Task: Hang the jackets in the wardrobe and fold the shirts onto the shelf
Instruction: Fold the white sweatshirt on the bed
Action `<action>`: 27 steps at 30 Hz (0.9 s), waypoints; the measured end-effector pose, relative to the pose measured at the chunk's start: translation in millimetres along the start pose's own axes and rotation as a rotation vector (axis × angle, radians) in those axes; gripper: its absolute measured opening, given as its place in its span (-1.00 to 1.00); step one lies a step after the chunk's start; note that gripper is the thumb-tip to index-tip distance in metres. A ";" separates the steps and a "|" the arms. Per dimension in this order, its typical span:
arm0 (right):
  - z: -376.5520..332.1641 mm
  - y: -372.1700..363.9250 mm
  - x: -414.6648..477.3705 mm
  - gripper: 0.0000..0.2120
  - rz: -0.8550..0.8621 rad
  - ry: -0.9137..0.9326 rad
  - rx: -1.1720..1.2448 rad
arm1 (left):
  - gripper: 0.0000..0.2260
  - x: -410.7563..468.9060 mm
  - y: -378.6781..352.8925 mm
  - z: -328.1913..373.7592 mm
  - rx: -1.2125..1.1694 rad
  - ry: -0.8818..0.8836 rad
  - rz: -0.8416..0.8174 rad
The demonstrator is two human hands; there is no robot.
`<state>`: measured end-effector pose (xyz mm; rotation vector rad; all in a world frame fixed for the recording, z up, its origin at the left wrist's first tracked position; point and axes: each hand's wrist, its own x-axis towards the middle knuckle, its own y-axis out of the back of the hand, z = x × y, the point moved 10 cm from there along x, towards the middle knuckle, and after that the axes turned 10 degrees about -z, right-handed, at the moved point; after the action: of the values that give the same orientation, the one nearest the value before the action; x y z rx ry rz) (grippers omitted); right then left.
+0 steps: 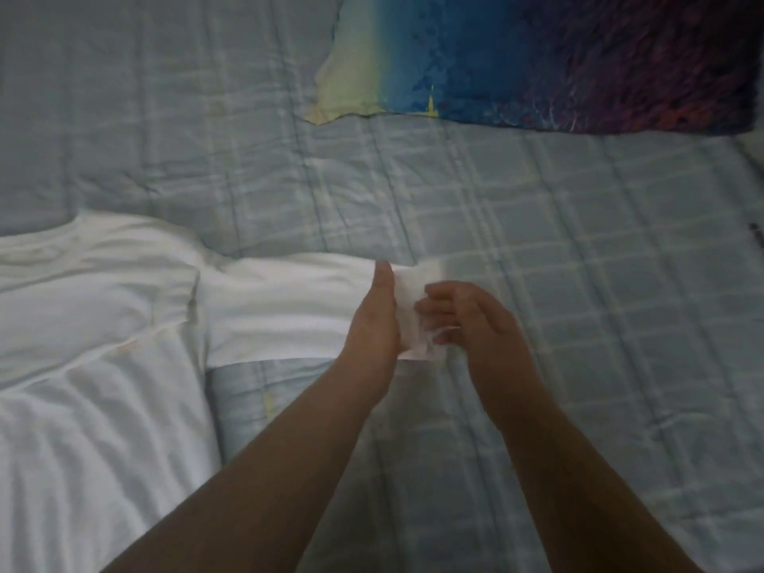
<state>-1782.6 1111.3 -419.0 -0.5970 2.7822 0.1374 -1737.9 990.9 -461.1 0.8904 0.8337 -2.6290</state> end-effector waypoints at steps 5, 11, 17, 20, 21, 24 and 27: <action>-25.6 -78.1 -22.5 -0.65 0.095 0.239 -0.611 | -0.76 -33.5 84.5 41.4 -0.003 -0.143 0.008; 4.3 -272.4 -16.2 -0.47 -0.185 0.308 -1.116 | -0.82 -99.2 243.9 87.0 0.131 -0.245 0.207; 14.8 -481.8 -11.9 -0.44 -0.304 0.343 -1.267 | -0.79 -178.0 436.5 133.2 0.027 -0.283 0.309; 16.9 -571.2 -13.1 -0.43 -0.333 0.332 -1.287 | -0.78 -206.5 519.5 158.7 0.026 -0.261 0.358; 18.4 -597.2 -13.2 -0.43 -0.342 0.330 -1.295 | -0.79 -214.3 545.1 168.9 0.057 -0.259 0.388; 26.1 -663.7 -10.1 -0.43 -0.378 0.328 -1.325 | -0.79 -229.2 618.3 194.5 0.235 -0.242 0.520; 37.3 -714.2 0.6 -0.43 -0.387 0.329 -1.360 | -0.74 -230.0 676.0 206.1 0.359 -0.208 0.603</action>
<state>-1477.4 467.2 -477.4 -1.4833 2.3733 2.0275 -1390.9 334.0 -482.3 0.7726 0.0162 -2.2903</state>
